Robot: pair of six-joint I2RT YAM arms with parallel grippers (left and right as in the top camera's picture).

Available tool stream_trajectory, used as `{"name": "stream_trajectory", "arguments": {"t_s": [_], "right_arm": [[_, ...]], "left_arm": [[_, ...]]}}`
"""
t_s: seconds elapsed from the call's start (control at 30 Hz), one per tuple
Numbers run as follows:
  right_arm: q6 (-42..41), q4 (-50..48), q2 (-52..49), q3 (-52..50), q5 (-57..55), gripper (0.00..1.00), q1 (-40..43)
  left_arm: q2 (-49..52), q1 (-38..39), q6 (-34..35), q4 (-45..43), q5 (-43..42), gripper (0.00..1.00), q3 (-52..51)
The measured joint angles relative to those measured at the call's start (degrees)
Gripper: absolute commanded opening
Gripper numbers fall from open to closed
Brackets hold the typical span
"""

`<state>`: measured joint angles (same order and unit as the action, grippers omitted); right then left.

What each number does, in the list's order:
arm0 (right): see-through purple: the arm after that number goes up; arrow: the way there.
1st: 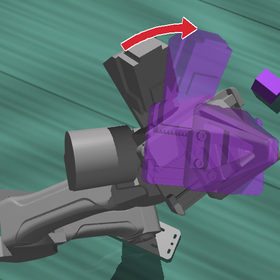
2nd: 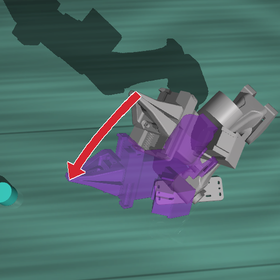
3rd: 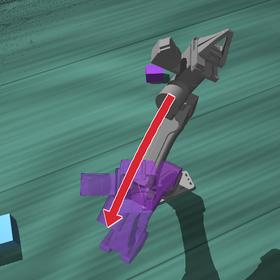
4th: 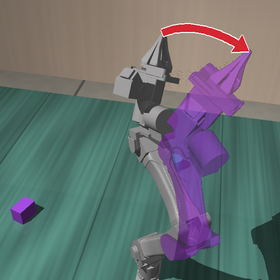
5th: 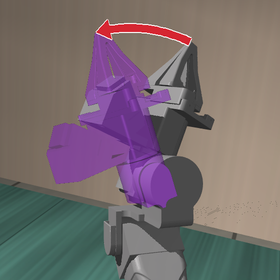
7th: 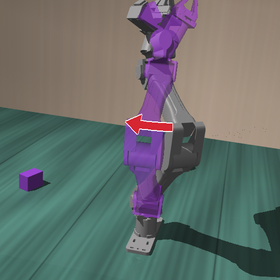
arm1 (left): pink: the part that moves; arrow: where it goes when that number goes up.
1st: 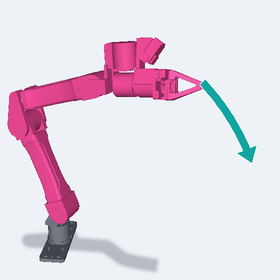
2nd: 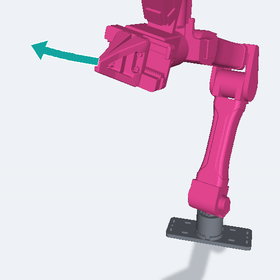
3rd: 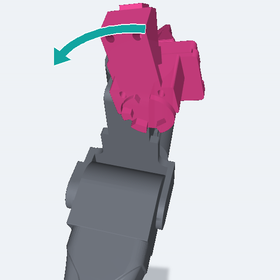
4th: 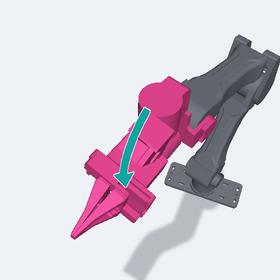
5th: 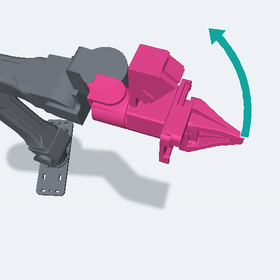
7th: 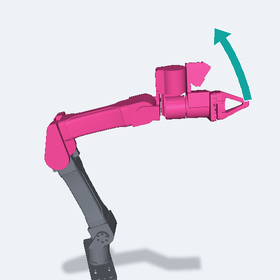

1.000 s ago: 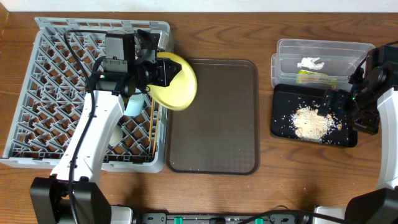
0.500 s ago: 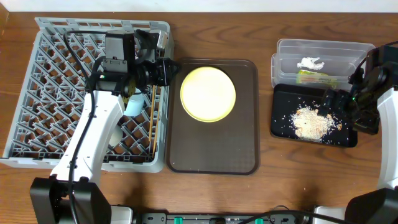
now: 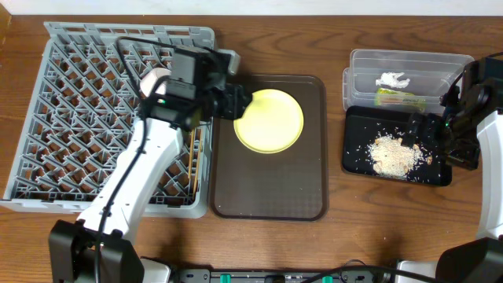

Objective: Sort waste into correct bins and load items into the dishwasher

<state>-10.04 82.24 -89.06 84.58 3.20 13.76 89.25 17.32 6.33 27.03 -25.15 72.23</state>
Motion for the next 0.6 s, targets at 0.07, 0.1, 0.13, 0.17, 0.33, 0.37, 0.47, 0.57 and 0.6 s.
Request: {"name": "stream_trajectory", "arguments": {"t_s": [0.07, 0.1, 0.13, 0.17, 0.33, 0.37, 0.47, 0.57, 0.6], "right_arm": [[0.00, 0.00, 0.00, 0.00, 0.00, 0.99, 0.00], [0.00, 0.00, 0.00, 0.00, 0.00, 0.99, 0.00], [0.00, 0.00, 0.00, 0.00, 0.00, 0.99, 0.00], [0.00, 0.00, 0.00, 0.00, 0.00, 0.99, 0.00], [0.00, 0.00, 0.00, 0.00, 0.00, 0.99, 0.00], [0.00, 0.00, 0.00, 0.00, 0.00, 0.99, 0.00], [0.00, -0.02, 0.00, 0.00, 0.00, 0.99, 0.00], [0.00, -0.04, 0.00, 0.00, 0.00, 0.99, 0.00], [0.00, -0.02, 0.00, 0.00, 0.00, 0.99, 0.00]], "left_arm": [[0.00, 2.73, -0.39, 0.63, 3.28, 0.85, 0.00], [0.00, 4.17, -0.55, 1.05, 4.76, 0.85, 0.00], [0.00, 5.42, -0.83, 1.40, 6.08, 0.85, 0.00], [0.00, 6.86, -1.07, 1.60, 7.21, 0.86, 0.00], [0.00, 10.43, -1.95, 1.60, 9.70, 0.86, 0.00], [0.00, 10.82, -2.08, 1.49, 10.16, 0.85, 0.00], [0.00, 12.17, -2.40, 1.49, 12.13, 0.83, 0.00], [0.26, 14.45, -3.45, 1.44, 16.57, 0.82, 0.00], [0.63, 15.37, -3.85, 1.33, 18.10, 0.82, 0.00]]}}
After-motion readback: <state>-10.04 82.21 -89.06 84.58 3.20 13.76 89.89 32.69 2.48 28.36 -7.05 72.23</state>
